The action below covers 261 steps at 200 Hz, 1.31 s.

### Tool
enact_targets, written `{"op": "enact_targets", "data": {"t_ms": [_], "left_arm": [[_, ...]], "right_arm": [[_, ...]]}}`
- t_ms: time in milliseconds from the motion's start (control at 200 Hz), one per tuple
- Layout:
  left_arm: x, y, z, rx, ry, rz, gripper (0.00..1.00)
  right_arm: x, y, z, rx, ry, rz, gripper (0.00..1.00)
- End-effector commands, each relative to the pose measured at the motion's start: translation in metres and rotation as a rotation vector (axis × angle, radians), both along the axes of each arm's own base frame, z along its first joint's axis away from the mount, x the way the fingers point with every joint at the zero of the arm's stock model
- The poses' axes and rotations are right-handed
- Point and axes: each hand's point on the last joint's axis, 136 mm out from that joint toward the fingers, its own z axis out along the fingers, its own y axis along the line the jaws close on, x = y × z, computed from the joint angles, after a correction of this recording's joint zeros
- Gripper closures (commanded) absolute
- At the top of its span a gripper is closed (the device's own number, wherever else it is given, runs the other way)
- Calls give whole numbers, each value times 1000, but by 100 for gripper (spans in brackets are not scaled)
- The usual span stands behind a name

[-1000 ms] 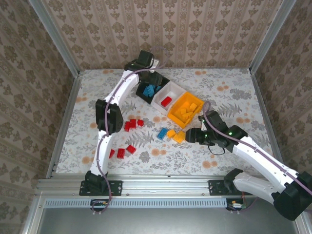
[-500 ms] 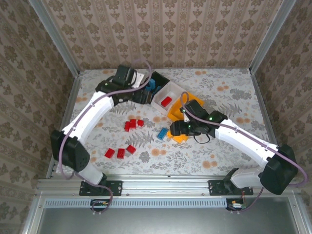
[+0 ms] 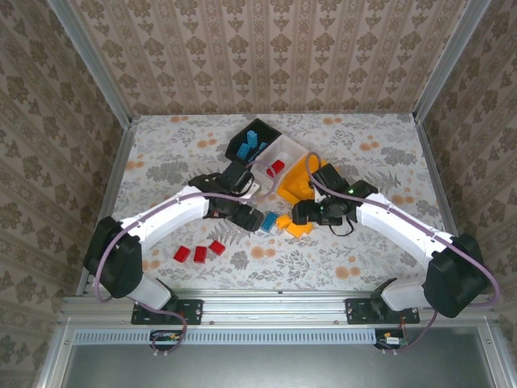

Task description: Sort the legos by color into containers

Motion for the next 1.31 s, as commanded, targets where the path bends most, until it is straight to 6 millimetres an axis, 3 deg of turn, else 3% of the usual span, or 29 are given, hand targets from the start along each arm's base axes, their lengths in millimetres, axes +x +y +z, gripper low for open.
{"op": "enact_targets", "data": {"t_ms": [0,275,740,880,1105,1200,1300], "left_arm": [[4,-16,-11,-8,-8,6,12],[14,-39,-34,33,25,-41,14],[8,-67,-64,54,90,-90,22],[9,-67,-74,63,111,-92,28],[10,-71,-87,74,143,-98,46],[11,-70,-87,74,147,-89,61],[10,-66,-79,67,147,-76,64]], "right_arm": [[-12,-7,-4,-6,20,15,18],[-17,-12,-3,16,2,2,17],[-22,-22,-5,32,-2,-28,18],[-23,-24,-5,31,-10,-34,18],[-24,-25,-6,37,-12,-43,18],[-23,-25,-6,43,-16,-46,18],[-23,-25,-6,44,-19,-49,18]]}}
